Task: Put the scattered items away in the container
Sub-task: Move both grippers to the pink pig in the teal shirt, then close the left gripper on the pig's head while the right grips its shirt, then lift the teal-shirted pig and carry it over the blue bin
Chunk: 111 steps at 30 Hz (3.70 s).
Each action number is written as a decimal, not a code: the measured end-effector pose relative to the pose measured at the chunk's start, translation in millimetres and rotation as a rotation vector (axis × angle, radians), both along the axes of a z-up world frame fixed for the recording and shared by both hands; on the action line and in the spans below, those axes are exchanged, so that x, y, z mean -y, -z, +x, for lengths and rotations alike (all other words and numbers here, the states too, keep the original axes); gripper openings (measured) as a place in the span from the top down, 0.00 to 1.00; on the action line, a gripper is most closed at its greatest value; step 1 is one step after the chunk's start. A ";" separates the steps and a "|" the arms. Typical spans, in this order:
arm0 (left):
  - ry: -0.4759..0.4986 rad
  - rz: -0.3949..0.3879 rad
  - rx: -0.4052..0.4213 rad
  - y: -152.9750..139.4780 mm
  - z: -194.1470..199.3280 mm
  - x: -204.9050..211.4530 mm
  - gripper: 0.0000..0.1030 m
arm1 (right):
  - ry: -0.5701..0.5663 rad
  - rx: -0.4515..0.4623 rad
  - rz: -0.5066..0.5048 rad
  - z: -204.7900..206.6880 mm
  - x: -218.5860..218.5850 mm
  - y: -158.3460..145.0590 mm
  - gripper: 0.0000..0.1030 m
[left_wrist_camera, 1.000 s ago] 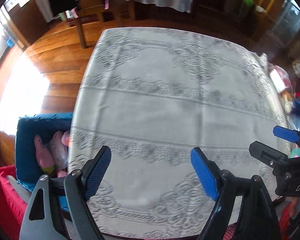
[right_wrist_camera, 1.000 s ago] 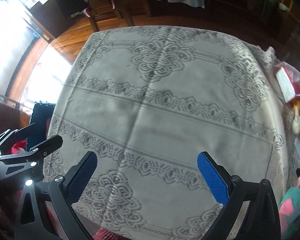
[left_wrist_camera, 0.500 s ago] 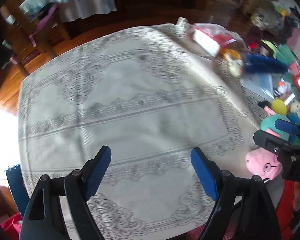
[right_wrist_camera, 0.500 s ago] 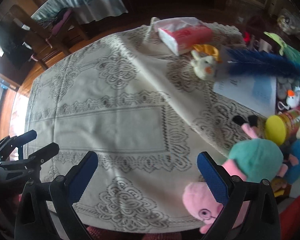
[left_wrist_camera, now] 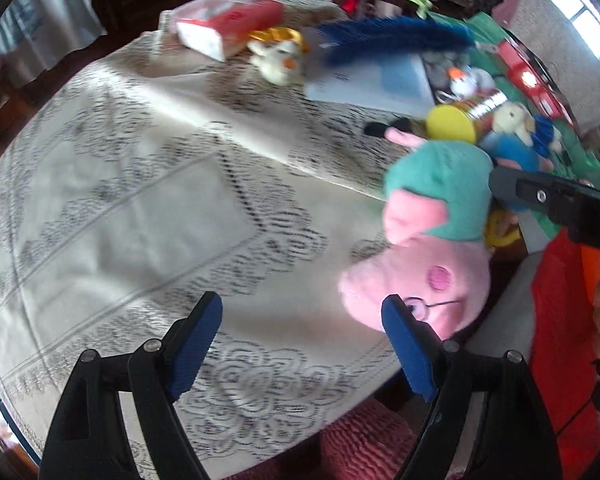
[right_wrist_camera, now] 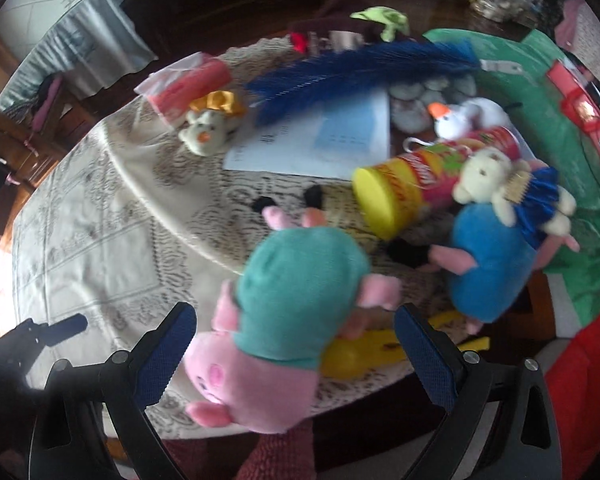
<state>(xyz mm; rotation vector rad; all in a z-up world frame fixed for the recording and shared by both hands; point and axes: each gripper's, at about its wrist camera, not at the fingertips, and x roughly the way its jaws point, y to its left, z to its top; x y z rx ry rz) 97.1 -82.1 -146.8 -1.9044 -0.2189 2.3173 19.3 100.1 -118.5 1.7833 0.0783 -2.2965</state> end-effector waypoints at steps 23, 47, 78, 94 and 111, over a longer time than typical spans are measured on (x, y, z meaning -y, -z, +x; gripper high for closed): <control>0.179 0.047 0.064 52.8 -8.1 -89.0 0.01 | 0.005 0.105 -0.111 -38.2 -15.5 63.2 0.01; 0.145 0.157 0.008 32.9 16.9 -60.2 0.33 | -0.026 0.142 -0.267 -42.7 -2.7 71.8 0.35; -0.194 -0.008 -0.132 -24.3 78.1 178.4 0.32 | -0.443 0.060 -0.383 6.1 293.1 -15.5 0.35; -0.587 -0.036 -0.138 -21.0 220.3 346.8 0.32 | -0.875 0.114 -0.357 135.5 523.7 -23.1 0.35; -1.082 -0.114 -0.051 17.8 460.9 490.4 0.31 | -1.392 0.229 -0.344 421.8 732.6 8.6 0.35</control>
